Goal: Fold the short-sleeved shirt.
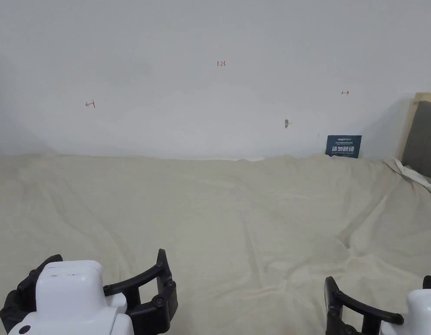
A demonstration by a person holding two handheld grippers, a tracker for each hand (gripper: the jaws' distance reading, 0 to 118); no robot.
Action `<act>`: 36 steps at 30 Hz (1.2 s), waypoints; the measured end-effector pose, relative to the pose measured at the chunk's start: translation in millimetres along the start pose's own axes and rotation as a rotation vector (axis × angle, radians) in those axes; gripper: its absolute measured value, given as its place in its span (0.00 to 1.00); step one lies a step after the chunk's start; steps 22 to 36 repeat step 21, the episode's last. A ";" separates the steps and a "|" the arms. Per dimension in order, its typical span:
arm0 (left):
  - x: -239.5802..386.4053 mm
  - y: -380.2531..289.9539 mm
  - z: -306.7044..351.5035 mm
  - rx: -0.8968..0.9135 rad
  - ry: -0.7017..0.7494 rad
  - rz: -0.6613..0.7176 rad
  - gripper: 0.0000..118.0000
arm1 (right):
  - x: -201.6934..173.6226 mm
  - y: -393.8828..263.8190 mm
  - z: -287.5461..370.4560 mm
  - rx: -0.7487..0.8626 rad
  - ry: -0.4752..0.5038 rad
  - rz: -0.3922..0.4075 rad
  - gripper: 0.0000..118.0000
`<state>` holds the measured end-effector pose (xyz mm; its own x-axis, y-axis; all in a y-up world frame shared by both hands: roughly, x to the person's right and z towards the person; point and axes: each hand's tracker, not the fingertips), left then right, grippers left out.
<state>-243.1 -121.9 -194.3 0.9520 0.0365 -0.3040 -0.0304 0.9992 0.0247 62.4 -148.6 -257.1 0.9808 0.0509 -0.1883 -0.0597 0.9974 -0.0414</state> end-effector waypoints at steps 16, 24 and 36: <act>4.2 -0.4 -4.3 -0.035 0.061 -0.044 1.00 | -4.3 -1.1 -6.1 -0.041 0.033 -0.015 0.98; -0.6 -0.2 -1.3 -0.026 0.024 0.016 1.00 | -4.8 -0.9 -5.3 -0.041 0.037 -0.013 0.98; -0.6 -0.2 -1.3 -0.026 0.024 0.016 1.00 | -4.8 -0.9 -5.3 -0.041 0.037 -0.013 0.98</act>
